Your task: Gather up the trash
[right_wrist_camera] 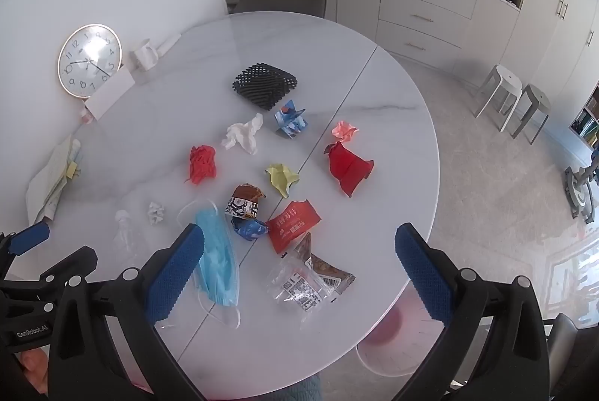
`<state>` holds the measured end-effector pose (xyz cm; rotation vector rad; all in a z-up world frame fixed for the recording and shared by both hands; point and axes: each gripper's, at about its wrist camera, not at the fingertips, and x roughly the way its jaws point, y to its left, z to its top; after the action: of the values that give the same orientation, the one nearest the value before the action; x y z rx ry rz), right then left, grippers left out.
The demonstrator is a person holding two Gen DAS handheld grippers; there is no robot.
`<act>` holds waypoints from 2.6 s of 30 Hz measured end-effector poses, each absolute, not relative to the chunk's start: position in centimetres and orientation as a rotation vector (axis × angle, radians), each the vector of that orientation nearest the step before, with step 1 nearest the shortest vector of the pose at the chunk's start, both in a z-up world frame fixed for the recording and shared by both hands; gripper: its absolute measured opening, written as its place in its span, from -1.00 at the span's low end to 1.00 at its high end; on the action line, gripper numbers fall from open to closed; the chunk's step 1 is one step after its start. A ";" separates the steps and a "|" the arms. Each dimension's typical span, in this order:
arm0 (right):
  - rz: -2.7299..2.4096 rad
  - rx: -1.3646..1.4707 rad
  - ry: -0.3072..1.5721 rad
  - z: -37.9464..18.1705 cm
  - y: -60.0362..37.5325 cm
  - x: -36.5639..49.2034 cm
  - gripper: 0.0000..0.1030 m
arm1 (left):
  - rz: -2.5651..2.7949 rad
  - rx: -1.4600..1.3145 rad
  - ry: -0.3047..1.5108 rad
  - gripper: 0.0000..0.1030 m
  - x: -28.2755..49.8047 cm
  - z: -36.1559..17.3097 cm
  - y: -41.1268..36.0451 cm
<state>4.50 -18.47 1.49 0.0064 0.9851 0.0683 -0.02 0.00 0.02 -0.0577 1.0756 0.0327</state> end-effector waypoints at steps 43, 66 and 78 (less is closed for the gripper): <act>0.069 0.007 0.984 1.5 -18.5 4.4 0.97 | 0.032 -0.055 1.088 0.87 -0.3 -0.4 0.3; 0.068 0.006 0.984 1.3 -18.4 4.4 0.97 | 0.035 -0.058 1.091 0.87 -0.6 -0.6 0.5; 0.069 0.007 0.986 1.3 -18.4 4.4 0.97 | 0.034 -0.058 1.093 0.87 -0.4 -0.6 0.4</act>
<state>4.39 -18.40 1.25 0.0072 0.9856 0.0694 -0.45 0.41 -0.55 -0.0580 1.0932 0.0339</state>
